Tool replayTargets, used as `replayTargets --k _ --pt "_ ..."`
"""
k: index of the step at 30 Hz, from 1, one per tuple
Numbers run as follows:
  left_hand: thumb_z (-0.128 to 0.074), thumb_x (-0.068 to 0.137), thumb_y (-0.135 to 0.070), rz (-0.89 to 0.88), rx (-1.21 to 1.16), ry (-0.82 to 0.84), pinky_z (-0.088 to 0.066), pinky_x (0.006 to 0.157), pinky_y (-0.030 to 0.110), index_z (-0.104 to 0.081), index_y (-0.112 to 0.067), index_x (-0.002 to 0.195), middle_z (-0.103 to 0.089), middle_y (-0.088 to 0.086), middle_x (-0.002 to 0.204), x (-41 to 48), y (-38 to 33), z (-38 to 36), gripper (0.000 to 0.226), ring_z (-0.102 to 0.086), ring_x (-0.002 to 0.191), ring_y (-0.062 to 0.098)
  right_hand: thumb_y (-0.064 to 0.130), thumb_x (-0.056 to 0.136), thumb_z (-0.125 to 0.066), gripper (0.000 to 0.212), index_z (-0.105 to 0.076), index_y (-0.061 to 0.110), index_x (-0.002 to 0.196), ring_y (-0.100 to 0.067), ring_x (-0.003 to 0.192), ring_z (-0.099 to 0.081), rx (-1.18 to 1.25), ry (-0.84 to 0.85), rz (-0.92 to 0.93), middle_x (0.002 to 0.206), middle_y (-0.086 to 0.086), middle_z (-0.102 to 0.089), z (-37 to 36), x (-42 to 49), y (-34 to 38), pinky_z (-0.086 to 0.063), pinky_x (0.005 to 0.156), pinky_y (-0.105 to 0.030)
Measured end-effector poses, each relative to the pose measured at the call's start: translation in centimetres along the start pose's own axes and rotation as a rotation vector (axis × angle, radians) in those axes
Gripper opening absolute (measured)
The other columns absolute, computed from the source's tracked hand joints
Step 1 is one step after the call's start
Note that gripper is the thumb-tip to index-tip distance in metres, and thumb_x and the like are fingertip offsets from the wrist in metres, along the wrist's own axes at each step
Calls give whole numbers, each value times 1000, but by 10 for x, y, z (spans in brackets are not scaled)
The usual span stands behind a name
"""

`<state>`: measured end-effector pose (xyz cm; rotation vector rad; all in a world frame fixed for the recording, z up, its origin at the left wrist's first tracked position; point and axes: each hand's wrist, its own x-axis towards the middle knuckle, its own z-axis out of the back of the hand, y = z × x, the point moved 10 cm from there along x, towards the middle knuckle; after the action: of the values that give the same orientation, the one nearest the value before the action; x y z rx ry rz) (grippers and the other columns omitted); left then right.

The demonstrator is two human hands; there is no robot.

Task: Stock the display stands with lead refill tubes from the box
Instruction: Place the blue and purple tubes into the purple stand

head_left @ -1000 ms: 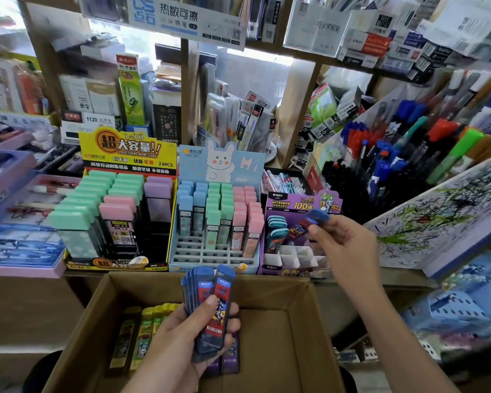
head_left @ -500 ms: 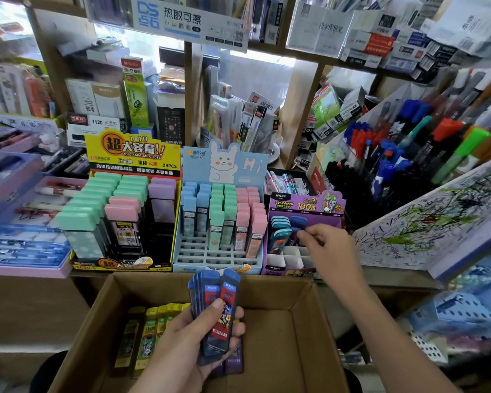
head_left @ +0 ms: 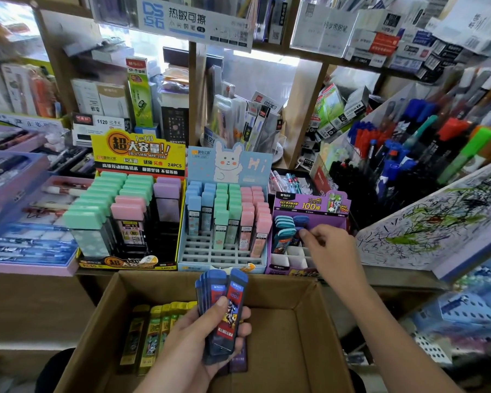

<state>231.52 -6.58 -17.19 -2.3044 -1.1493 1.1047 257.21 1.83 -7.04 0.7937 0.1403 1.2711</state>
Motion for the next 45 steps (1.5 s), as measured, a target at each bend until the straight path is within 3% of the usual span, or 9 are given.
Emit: replayTargets --k 6,11,17,20,26,32,37,40,45 --pt "-75 74 -19 61 10 18 -60 55 35 -64 5 120 -73 29 104 4 5 4 53 -72 67 34 24 98 -69 20 -70 22 78 -5 70 -64 133 -77 -22 67 8 -68 17 -20 4 -52 60 -32" --pt "-71 70 -18 92 14 20 -61 55 35 -60 4 124 -74 28 106 5 9 6 60 -74 69 34 20 94 -73 18 -75 23 77 -11 63 -68 358 -61 -54 69 5 -73 15 -54 23 -53 56 -24" --pt "-71 68 -15 96 78 58 -61 56 36 -62 5 122 -74 29 102 1 9 2 58 -74 73 35 39 93 -74 11 -80 30 92 -9 64 -63 648 530 -331 82 -1 -78 -69 -116 42 -48 55 -24" --pt "-74 71 -11 56 115 39 -61 57 38 -66 2 113 -72 34 96 -2 4 4 45 -74 73 39 47 84 -80 24 -80 24 92 -9 68 -65 700 614 -375 81 -2 -77 -86 -133 47 -47 58 -24" --pt "-73 85 -8 71 117 -50 -63 66 47 -71 -3 112 -74 30 102 -1 7 14 27 -74 90 44 43 79 -85 27 -79 18 86 -6 70 -69 733 583 -428 83 -1 -79 -90 -136 38 -49 58 -18" --pt "-75 84 -11 36 120 -132 -60 77 57 -70 -6 108 -76 26 95 1 5 21 25 -75 83 44 39 76 -82 28 -76 13 85 -16 63 -66 827 440 -409 82 -12 -77 -75 -126 28 -51 51 -25" --pt "-71 86 -12 2 99 -124 -63 70 50 -66 0 113 -74 31 97 1 0 20 30 -75 76 41 19 83 -77 5 -79 14 84 -17 59 -64 893 206 -294 73 -13 -73 -33 -99 19 -52 50 -24" --pt "-71 86 -15 -19 81 -108 -63 65 44 -67 2 113 -73 32 98 1 -3 20 32 -74 72 39 1 91 -71 11 -77 9 87 -19 60 -66 814 47 -218 73 -14 -74 3 -78 7 -56 54 -23" --pt "-72 86 -15 -26 64 -103 -62 59 41 -67 1 112 -74 32 96 3 -2 21 31 -74 70 38 5 95 -69 10 -73 14 92 -15 69 -74 629 -47 -100 77 -5 -77 38 -46 -4 -59 63 -19"
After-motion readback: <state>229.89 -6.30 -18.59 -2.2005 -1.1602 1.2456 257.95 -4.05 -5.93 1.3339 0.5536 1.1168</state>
